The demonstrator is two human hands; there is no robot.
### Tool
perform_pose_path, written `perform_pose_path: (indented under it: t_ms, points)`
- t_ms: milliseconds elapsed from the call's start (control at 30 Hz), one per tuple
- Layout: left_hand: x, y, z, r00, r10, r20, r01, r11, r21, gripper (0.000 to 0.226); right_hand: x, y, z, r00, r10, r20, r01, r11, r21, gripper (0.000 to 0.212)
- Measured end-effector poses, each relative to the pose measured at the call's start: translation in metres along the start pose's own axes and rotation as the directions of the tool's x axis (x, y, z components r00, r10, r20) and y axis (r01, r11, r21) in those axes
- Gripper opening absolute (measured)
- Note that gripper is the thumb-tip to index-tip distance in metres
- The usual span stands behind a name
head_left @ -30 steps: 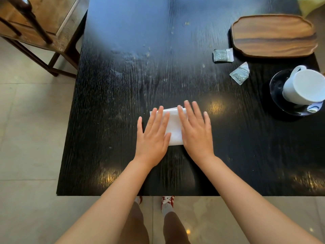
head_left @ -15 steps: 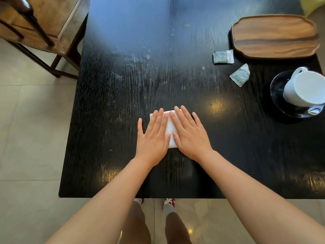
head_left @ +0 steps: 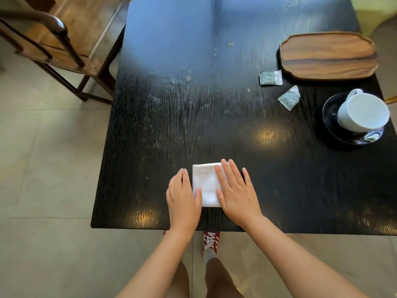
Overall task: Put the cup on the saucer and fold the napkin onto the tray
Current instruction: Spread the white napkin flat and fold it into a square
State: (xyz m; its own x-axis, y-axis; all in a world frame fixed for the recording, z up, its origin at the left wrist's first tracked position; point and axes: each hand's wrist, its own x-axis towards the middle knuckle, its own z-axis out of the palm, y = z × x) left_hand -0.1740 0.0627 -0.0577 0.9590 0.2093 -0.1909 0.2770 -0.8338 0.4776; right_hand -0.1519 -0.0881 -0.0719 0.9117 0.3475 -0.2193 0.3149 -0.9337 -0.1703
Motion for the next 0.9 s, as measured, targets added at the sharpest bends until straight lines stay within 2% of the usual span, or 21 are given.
perform_pose_path:
  t_ms: [67, 133, 267, 367, 467, 500, 567, 667, 733, 767, 833, 900]
  points:
    - [0.003, 0.004, -0.004, 0.998, -0.050, -0.028, 0.047, 0.991, -0.129, 0.034, -0.002, 0.000, 0.000, 1.000, 0.001, 0.022, -0.001, 1.000, -0.006, 0.060]
    - [0.009, 0.011, -0.008, 0.993, -0.115, 0.009, 0.114, 0.966, -0.232, 0.021, -0.002, -0.002, -0.001, 0.999, 0.010, 0.036, -0.010, 1.000, -0.005, 0.059]
    - [0.021, 0.015, -0.017, 0.945, -0.263, 0.194, 0.317, 0.879, -0.355, 0.015, -0.004, -0.008, -0.005, 0.999, 0.032, 0.043, -0.034, 0.999, 0.026, 0.058]
    - [0.027, 0.015, -0.028, 0.914, -0.240, 0.326, 0.362, 0.845, -0.393, 0.012, -0.003, -0.014, -0.013, 0.996, 0.085, 0.024, -0.087, 0.991, 0.103, 0.057]
    - [0.027, 0.020, -0.043, 0.920, -0.185, 0.346, 0.335, 0.831, -0.445, 0.008, -0.003, -0.020, -0.027, 0.976, 0.208, -0.057, -0.187, 0.947, 0.261, 0.056]
    - [0.027, 0.023, -0.049, 0.921, -0.172, 0.349, 0.328, 0.825, -0.461, 0.008, -0.005, -0.021, -0.033, 0.958, 0.277, -0.080, -0.231, 0.904, 0.360, 0.059]
    - [0.029, 0.029, -0.060, 0.912, -0.145, 0.383, 0.338, 0.795, -0.504, 0.007, -0.007, -0.020, -0.044, 0.901, 0.431, -0.058, -0.317, 0.743, 0.589, 0.067]
    - [0.031, 0.039, -0.081, 0.891, -0.124, 0.436, 0.368, 0.759, -0.536, 0.011, -0.007, -0.009, -0.066, 0.813, 0.544, 0.206, -0.462, 0.388, 0.798, 0.078]
    - [0.032, 0.045, -0.096, 0.869, -0.104, 0.484, 0.400, 0.725, -0.560, 0.013, -0.006, 0.001, -0.081, 0.771, 0.477, 0.422, -0.543, 0.144, 0.828, 0.069]
    - [0.033, 0.048, -0.104, 0.853, -0.085, 0.515, 0.415, 0.708, -0.571, 0.013, -0.007, 0.006, -0.089, 0.763, 0.411, 0.499, -0.569, 0.061, 0.820, 0.059]
    - [0.036, 0.056, -0.119, 0.833, -0.038, 0.552, 0.418, 0.698, -0.582, 0.013, -0.010, 0.015, -0.102, 0.769, 0.294, 0.567, -0.586, -0.031, 0.810, 0.039]
    - [0.038, 0.065, -0.134, 0.841, -0.010, 0.541, 0.393, 0.698, -0.598, 0.014, -0.012, 0.020, -0.118, 0.788, 0.254, 0.560, -0.561, -0.077, 0.824, 0.026]
